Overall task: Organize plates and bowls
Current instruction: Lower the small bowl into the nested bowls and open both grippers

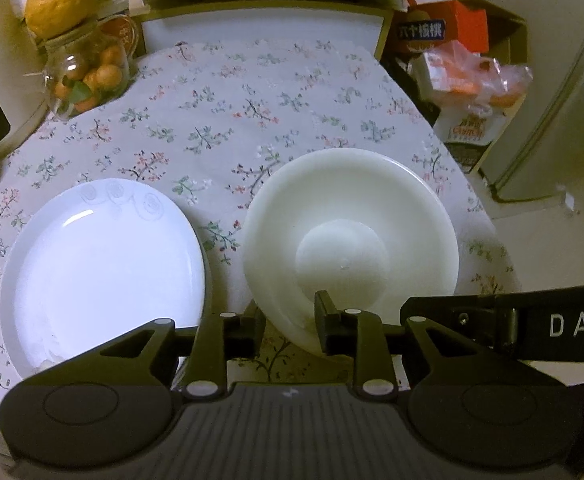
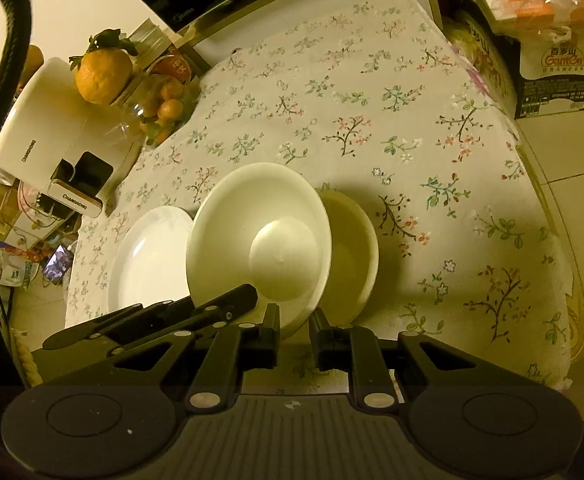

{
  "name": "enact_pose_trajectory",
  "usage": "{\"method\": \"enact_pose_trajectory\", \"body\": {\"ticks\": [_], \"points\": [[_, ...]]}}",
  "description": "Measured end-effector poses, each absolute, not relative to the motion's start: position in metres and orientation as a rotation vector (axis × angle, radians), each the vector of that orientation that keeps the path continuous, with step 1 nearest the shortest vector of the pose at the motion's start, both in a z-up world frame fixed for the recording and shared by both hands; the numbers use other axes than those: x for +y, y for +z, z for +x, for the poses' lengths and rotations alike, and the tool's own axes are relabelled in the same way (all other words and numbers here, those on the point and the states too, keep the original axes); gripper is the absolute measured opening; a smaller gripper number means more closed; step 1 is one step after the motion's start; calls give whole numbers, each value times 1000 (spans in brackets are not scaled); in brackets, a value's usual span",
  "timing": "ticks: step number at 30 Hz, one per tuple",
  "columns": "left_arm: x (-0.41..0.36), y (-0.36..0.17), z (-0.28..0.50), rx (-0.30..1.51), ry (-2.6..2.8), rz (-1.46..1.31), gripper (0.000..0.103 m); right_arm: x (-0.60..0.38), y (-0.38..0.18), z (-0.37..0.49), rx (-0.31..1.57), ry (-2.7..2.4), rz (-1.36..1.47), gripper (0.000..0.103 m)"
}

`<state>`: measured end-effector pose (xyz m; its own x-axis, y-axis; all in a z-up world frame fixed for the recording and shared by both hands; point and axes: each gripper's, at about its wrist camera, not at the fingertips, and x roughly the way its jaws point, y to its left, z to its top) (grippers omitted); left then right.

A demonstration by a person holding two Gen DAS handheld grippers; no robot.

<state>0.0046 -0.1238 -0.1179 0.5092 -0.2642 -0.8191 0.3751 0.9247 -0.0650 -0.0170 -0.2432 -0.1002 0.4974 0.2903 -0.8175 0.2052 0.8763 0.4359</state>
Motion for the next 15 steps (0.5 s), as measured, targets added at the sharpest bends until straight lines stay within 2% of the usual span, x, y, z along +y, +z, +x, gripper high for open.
{"method": "enact_pose_trajectory", "body": {"ticks": [8,12,15], "points": [[-131,-126,12,986,-402,142,26,-247,-106,-16,1079,7,514,18],[-129,-128,15,988,-398,138,34,-249,-110,-14,1086,-21,483,25],[-124,-128,16,995,-395,115,38,-253,-111,-13,1088,-37,483,26]]}}
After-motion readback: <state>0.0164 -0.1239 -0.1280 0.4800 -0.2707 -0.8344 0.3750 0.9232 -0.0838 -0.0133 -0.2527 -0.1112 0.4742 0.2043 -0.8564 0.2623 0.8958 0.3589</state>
